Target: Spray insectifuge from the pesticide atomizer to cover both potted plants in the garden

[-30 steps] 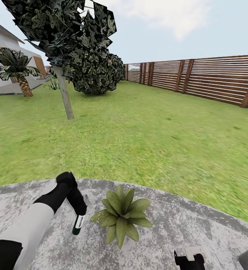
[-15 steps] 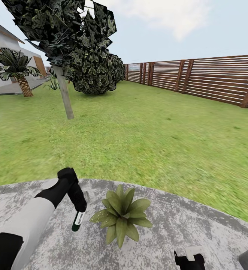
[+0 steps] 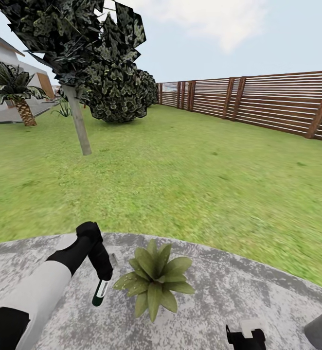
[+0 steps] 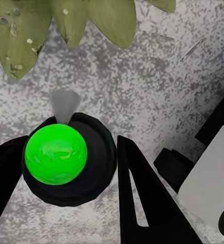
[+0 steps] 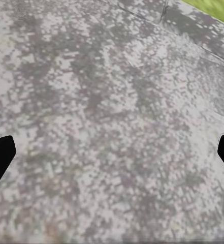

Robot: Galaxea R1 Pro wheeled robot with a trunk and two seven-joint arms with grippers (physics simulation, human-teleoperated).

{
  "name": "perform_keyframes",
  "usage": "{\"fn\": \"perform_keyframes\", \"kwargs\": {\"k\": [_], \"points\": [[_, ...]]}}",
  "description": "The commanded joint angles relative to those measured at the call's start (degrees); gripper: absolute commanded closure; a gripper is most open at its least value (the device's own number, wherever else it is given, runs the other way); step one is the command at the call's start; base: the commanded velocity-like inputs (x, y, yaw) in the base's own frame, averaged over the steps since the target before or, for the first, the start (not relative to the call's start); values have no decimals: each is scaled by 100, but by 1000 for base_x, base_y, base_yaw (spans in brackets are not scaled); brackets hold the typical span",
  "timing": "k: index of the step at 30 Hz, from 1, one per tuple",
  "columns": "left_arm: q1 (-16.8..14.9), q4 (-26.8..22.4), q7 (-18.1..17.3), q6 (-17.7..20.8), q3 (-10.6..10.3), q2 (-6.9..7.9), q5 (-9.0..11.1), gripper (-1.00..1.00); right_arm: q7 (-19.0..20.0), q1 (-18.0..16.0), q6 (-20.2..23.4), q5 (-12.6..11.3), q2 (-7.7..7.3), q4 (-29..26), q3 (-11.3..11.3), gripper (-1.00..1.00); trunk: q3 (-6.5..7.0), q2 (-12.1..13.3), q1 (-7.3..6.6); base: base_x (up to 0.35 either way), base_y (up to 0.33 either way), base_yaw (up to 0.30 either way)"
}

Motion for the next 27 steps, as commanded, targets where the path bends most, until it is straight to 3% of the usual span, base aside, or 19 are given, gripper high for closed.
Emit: {"fn": "perform_keyframes", "kwargs": {"k": [1, 7, 12, 19, 24, 25, 27], "points": [[-3, -9, -31, 68, 2, 5, -27, 100, -24, -4, -17, 61, 1, 8, -40, -100, -5, -2, -1, 0, -76, -16], [-1, 27, -1, 91, 31, 18, -23, 100, -27, -4, -17, 61, 8, 8, -40, -100, -5, -2, -1, -78, -119, 28], [63, 119, 36, 88, 34, 32, -19, 100, -24, -4, -17, 61, 10, 8, -40, -100, -5, -2, -1, -9, -7, 243], [232, 217, 460, 93, 53, 3, 56, 100, -25, -4, -17, 61, 10, 8, -40, -100, -5, -2, -1, 0, -130, 142], [267, 716, 579, 94, 55, -27, 96, 100, -19, -4, -17, 61, 2, 8, -40, -100, -5, -2, -1, 0, -31, 4], [268, 872, 691, 94, 61, -28, 150, 100, -15, -4, -17, 61, 2, 8, -40, -100, -5, -2, -1, 0, -3, 0], [327, 1244, 1274, 86, 77, -25, 504, 100, -11, -4, -17, 61, 1, 8, -40, -100, -5, -2, -1, 0, -1, 0]]}}
